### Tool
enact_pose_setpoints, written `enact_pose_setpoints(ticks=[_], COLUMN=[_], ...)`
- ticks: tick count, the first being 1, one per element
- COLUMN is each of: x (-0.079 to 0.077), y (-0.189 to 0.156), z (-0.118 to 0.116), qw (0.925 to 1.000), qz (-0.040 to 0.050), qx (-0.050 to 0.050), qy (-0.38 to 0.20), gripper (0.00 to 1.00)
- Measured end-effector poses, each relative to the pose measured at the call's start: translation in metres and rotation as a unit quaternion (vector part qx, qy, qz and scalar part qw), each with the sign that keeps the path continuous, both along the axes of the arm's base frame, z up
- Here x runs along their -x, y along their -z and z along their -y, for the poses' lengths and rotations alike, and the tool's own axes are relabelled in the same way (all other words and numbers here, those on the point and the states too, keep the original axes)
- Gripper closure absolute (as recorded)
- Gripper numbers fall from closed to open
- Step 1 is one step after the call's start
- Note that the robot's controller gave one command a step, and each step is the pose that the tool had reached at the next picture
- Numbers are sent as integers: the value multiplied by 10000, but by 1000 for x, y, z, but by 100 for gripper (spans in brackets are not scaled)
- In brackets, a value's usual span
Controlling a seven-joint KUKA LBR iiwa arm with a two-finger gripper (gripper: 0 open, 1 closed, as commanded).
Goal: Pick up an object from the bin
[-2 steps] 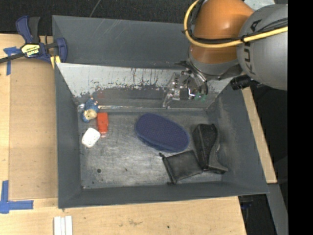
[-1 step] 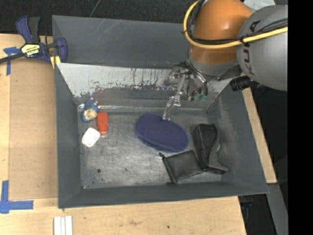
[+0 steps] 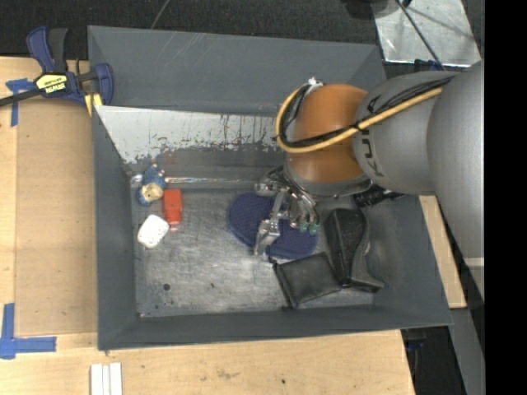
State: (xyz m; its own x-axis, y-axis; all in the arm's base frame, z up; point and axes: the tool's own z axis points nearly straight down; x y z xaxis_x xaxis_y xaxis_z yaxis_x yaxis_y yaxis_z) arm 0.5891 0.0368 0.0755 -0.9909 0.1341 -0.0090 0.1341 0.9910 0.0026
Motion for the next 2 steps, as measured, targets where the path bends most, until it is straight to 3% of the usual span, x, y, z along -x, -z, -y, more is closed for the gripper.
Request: enact_pose_setpoints(ticks=[1,2], x=[-1,0], y=[-3,-120], z=[0,8], qw=[10000,9997], qz=[-2,15], qx=[-3,11], qy=[5,-251], gripper=[100,100])
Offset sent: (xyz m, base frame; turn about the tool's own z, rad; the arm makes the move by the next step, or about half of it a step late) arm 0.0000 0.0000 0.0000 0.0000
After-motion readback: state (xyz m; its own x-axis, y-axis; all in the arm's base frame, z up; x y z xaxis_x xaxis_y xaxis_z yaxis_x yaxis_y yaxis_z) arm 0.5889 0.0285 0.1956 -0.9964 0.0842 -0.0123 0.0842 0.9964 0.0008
